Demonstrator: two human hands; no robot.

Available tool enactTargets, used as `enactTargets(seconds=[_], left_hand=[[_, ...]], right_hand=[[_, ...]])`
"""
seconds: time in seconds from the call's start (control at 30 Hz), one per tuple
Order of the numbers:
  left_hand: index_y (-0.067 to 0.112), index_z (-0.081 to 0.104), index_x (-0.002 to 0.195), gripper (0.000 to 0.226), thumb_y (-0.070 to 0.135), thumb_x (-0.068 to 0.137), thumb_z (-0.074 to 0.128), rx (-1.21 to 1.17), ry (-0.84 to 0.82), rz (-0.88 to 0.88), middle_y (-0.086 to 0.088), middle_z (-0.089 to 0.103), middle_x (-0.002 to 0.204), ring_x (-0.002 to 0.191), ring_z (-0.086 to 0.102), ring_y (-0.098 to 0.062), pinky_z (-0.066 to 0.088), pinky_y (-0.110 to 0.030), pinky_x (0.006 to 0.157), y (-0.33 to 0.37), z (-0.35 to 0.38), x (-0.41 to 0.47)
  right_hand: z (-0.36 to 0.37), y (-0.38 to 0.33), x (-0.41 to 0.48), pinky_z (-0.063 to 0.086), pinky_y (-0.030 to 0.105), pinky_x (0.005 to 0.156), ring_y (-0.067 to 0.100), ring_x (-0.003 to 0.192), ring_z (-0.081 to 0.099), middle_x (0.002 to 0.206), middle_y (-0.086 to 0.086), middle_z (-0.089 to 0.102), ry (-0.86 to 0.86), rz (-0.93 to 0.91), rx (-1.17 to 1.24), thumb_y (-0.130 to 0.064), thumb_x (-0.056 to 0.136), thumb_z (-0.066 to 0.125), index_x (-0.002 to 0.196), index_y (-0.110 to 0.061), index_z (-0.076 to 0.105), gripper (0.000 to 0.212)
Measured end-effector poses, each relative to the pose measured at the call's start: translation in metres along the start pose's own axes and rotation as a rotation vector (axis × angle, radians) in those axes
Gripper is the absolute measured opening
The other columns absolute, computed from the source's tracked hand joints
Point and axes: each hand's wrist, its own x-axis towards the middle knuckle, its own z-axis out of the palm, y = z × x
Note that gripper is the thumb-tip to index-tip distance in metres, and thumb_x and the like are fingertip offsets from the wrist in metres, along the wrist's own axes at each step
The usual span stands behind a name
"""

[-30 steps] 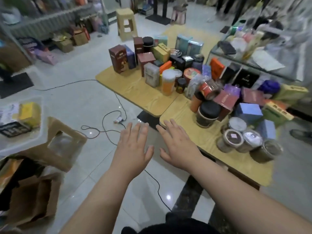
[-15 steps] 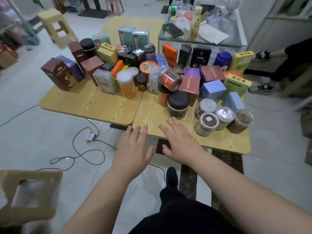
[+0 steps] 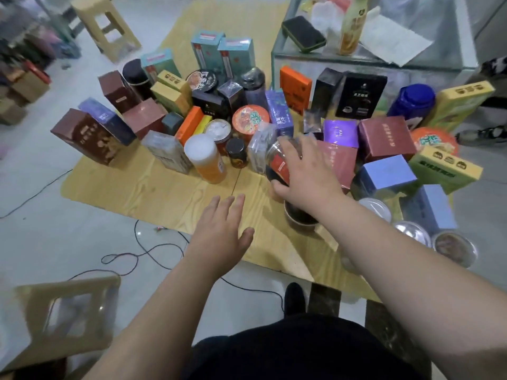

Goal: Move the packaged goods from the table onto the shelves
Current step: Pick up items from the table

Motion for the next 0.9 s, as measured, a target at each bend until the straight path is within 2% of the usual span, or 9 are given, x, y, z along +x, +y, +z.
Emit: enactTargets(seconds=[0.17, 0.23, 0.37, 0.47, 0.53, 0.6, 0.67, 0.77, 0.9], left_hand=[[0.017, 0.015, 0.161, 0.075, 0.047, 0.101, 0.048, -0.054, -0.042, -0.009, -0.005, 0.029, 0.163, 0.154, 0.011, -0.030, 0.010, -0.039, 0.126, -0.019, -0.004, 0.028], [0.017, 0.017, 0.161, 0.077, 0.043, 0.099, 0.054, -0.092, -0.030, -0.025, -0.005, 0.030, 0.161, 0.153, 0.014, -0.030, 0.015, -0.040, 0.124, -0.038, -0.008, 0.043], [0.007, 0.031, 0.155, 0.085, 0.026, 0.085, 0.074, -0.105, 0.086, -0.056, -0.020, 0.043, 0.146, 0.138, 0.039, -0.038, 0.036, -0.045, 0.114, -0.088, -0.021, 0.082], [0.003, 0.030, 0.155, 0.088, 0.025, 0.083, 0.076, -0.037, 0.094, -0.038, -0.030, 0.035, 0.150, 0.139, 0.035, -0.046, 0.035, -0.055, 0.115, -0.120, -0.036, 0.120], [0.011, 0.019, 0.159, 0.090, 0.030, 0.088, 0.070, 0.012, 0.023, -0.062, -0.024, 0.023, 0.158, 0.147, 0.022, -0.042, 0.024, -0.052, 0.121, -0.132, -0.040, 0.144], [0.018, 0.013, 0.161, 0.091, 0.036, 0.090, 0.067, -0.016, -0.041, -0.064, -0.019, 0.016, 0.162, 0.150, 0.016, -0.037, 0.019, -0.047, 0.123, -0.146, -0.041, 0.171], [0.021, 0.014, 0.160, 0.090, 0.047, 0.091, 0.065, -0.018, -0.108, -0.048, -0.016, 0.021, 0.161, 0.146, 0.025, -0.036, 0.026, -0.046, 0.118, -0.153, -0.040, 0.192], [0.018, 0.025, 0.155, 0.084, 0.057, 0.090, 0.062, -0.004, -0.103, 0.017, -0.014, 0.035, 0.150, 0.134, 0.039, -0.037, 0.035, -0.045, 0.109, -0.155, -0.031, 0.205], [0.008, 0.045, 0.143, 0.092, 0.059, 0.070, 0.070, -0.233, -0.013, 0.211, -0.013, 0.053, 0.133, 0.122, 0.049, -0.037, 0.037, -0.045, 0.103, -0.170, -0.001, 0.192]], right_hand=[[0.000, -0.005, 0.047, 0.044, 0.049, 0.101, 0.038, 0.138, 0.036, 0.151, 0.018, 0.030, -0.228, 0.144, -0.077, -0.065, 0.081, 0.069, 0.158, -0.036, 0.002, 0.106], [0.007, -0.007, 0.056, 0.047, 0.048, 0.095, 0.041, 0.129, 0.045, 0.142, 0.021, 0.040, -0.248, 0.196, -0.130, -0.066, 0.078, 0.072, 0.155, -0.035, 0.009, 0.104], [0.013, -0.014, 0.067, 0.043, 0.039, 0.077, 0.039, 0.114, 0.052, 0.122, 0.015, 0.051, -0.202, 0.206, -0.088, -0.052, 0.073, 0.075, 0.136, -0.028, 0.035, 0.078], [0.022, -0.032, 0.065, 0.048, 0.040, 0.085, 0.030, 0.117, 0.051, 0.125, 0.006, 0.050, -0.127, 0.119, 0.113, -0.048, 0.068, 0.079, 0.131, -0.026, 0.041, 0.077], [0.031, -0.046, 0.060, 0.046, 0.037, 0.095, 0.023, 0.120, 0.050, 0.129, 0.001, 0.049, -0.079, 0.055, 0.288, -0.042, 0.065, 0.084, 0.131, -0.024, 0.045, 0.078], [0.043, -0.061, 0.063, 0.043, 0.032, 0.096, 0.019, 0.121, 0.049, 0.127, -0.002, 0.049, -0.034, 0.050, 0.429, -0.036, 0.063, 0.087, 0.127, -0.023, 0.047, 0.076], [0.056, -0.074, 0.066, 0.039, 0.027, 0.089, 0.014, 0.113, 0.048, 0.119, -0.007, 0.048, 0.009, 0.113, 0.551, -0.031, 0.064, 0.089, 0.116, -0.031, 0.043, 0.070], [0.071, -0.085, 0.068, 0.035, 0.024, 0.079, 0.012, 0.102, 0.049, 0.115, -0.009, 0.048, 0.042, 0.240, 0.625, -0.031, 0.065, 0.090, 0.108, -0.035, 0.038, 0.068], [0.082, -0.090, 0.061, 0.039, 0.026, 0.081, 0.009, 0.103, 0.052, 0.118, -0.011, 0.051, 0.038, 0.341, 0.650, -0.035, 0.064, 0.091, 0.110, -0.035, 0.039, 0.070]])
